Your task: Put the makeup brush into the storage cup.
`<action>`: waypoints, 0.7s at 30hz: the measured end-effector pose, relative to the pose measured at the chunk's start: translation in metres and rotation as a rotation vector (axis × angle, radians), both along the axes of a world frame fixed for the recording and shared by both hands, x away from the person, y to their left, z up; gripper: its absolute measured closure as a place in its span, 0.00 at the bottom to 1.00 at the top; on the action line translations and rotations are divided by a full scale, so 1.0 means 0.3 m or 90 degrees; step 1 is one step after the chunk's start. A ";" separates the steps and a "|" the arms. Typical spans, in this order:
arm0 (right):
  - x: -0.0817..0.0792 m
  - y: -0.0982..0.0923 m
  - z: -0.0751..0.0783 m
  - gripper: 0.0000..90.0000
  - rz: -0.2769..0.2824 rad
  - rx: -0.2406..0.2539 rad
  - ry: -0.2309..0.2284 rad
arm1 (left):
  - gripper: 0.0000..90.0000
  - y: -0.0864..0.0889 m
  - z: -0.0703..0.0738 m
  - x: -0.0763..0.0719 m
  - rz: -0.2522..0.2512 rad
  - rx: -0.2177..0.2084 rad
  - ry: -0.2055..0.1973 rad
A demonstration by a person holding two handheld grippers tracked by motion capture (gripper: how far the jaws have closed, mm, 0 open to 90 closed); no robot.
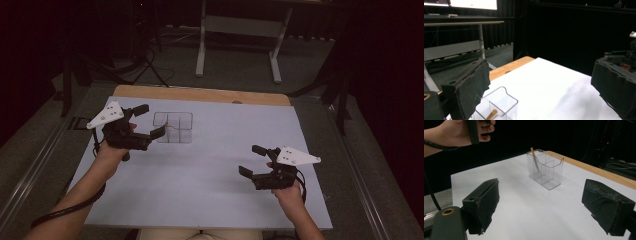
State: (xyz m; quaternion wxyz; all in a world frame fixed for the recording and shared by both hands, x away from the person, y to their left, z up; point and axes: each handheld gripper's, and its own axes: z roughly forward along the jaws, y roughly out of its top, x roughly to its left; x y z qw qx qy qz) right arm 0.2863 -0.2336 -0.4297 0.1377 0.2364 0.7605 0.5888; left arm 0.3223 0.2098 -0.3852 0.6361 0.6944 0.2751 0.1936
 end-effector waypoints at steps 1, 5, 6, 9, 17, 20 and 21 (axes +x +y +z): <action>0.000 0.000 0.000 0.16 0.001 0.001 0.000 | 0.03 0.001 -0.007 -0.011 -0.001 0.001 -0.009; 0.000 0.000 0.001 0.16 0.001 0.001 -0.004 | 0.03 0.004 -0.025 -0.040 -0.011 0.005 -0.005; 0.000 0.000 0.001 0.16 0.001 0.001 -0.004 | 0.03 0.004 -0.025 -0.040 -0.011 0.005 -0.005; -0.001 0.000 0.001 0.16 0.001 0.001 -0.003 | 0.03 0.006 -0.040 -0.058 -0.017 0.010 0.001; -0.002 0.002 0.001 0.16 0.001 -0.001 -0.002 | 0.03 0.005 -0.062 -0.106 -0.028 0.005 -0.003; -0.002 0.003 0.001 0.16 0.002 -0.001 -0.002 | 0.03 0.003 -0.067 -0.120 -0.036 0.001 -0.006; -0.003 0.004 0.001 0.16 0.002 -0.001 -0.002 | 0.03 0.000 -0.073 -0.134 -0.039 0.006 -0.011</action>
